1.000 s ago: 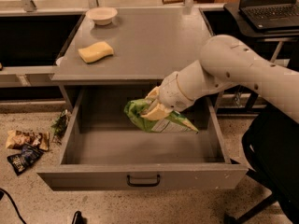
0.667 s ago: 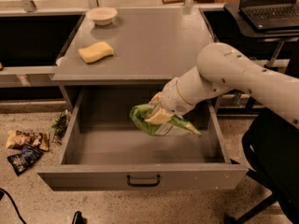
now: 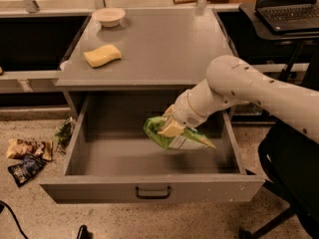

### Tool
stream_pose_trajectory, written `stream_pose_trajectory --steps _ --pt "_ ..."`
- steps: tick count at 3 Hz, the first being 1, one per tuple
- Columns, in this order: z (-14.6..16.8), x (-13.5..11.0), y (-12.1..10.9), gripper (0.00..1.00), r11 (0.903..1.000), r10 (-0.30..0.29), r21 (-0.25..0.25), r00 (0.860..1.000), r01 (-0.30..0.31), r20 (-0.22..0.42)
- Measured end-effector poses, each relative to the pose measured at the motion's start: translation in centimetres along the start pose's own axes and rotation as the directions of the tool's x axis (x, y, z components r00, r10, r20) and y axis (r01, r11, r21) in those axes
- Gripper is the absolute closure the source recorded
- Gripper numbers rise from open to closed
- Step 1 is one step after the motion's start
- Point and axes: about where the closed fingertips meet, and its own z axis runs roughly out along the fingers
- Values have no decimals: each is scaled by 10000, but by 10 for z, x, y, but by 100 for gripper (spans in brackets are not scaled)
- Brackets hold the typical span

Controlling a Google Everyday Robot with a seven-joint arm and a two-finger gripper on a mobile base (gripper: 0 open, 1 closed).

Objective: Place green rice chip bag into top drawer

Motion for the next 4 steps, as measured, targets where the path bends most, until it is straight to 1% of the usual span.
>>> stream_pose_trajectory --steps 1,2,3,4 --pt "4 9 -3 39 9996 287 -80 9995 -286 151" --pt "2 9 -5 15 9989 464 -115 9975 -459 525" --pt "-7 4 -6 0 9989 461 -44 9937 -459 1026" --pt "-35 -11 0 0 9995 252 139 9881 -276 1520"
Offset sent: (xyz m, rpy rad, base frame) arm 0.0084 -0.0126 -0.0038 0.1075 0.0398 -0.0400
